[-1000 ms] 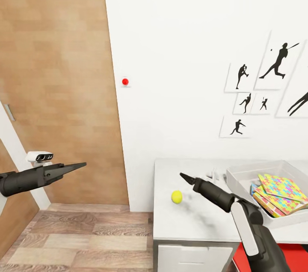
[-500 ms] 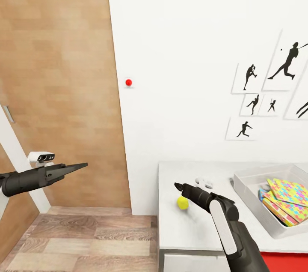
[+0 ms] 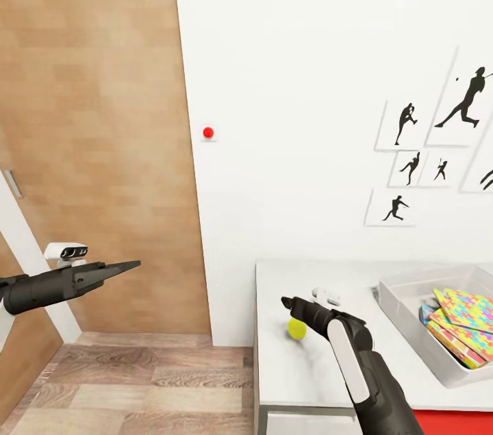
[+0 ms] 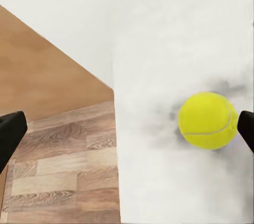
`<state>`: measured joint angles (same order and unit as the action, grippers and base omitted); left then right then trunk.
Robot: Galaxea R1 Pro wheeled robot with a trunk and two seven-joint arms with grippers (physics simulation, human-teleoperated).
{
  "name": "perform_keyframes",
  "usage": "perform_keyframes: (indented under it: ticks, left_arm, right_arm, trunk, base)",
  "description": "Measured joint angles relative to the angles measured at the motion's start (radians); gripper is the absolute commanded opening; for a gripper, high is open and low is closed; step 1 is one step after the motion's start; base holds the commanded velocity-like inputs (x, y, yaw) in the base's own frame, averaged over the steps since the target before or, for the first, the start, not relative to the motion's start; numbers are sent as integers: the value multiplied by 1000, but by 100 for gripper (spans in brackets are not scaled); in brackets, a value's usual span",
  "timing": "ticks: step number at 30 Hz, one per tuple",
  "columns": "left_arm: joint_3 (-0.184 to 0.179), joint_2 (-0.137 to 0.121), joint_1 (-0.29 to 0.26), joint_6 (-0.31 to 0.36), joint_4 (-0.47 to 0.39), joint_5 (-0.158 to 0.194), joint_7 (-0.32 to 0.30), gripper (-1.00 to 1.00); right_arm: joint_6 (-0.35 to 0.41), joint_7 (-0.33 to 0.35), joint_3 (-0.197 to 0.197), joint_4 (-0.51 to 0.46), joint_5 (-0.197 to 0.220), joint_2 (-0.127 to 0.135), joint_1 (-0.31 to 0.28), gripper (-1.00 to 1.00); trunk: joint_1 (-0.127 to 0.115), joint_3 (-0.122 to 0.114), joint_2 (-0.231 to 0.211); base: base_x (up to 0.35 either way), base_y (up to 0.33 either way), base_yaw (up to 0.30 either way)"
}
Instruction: Put all the toys in the child's room - the three board games (two on the bed and one on the table), the two jigsaw puzzles on the table, and the tennis ball on the table - inside the toy box on the table in the child's room.
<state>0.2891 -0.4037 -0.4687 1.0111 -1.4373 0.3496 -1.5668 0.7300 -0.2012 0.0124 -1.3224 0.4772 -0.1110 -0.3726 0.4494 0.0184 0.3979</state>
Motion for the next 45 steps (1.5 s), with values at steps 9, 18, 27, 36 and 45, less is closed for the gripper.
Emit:
perform_keyframes:
  ticks: [9,18,27,36,45]
  left_arm:
    - [-1,1,0,0,0,-2,0,100]
    - [-1,1,0,-1,0,-2,0,100]
    - [-5,2,0,-1,0,-2,0,100]
    - [-25,1,0,-2,0,-4,0,100]
    - [-27,2,0,-2,0,-3,0,100]
  right_arm:
    - [-53,-303,52,61,1,-17,-35,100]
    - [-132,-335,116,280,2,-22,-155,100]
    - [-156,-325,122,375,2,-20,-196,100]
    - [-157,-324,123,378,2,-18,-197,100]
    - [-159,-325,123,381,2,-9,-197,100]
  trunk:
    - [0,0,0]
    - [0,0,0]
    - [0,0,0]
    - [0,0,0]
    - [0,5,0]
  base:
    - [0,0,0]
    - [19,52,0]
    - [46,81,0]
    - [42,39,0]
    - [64,29,0]
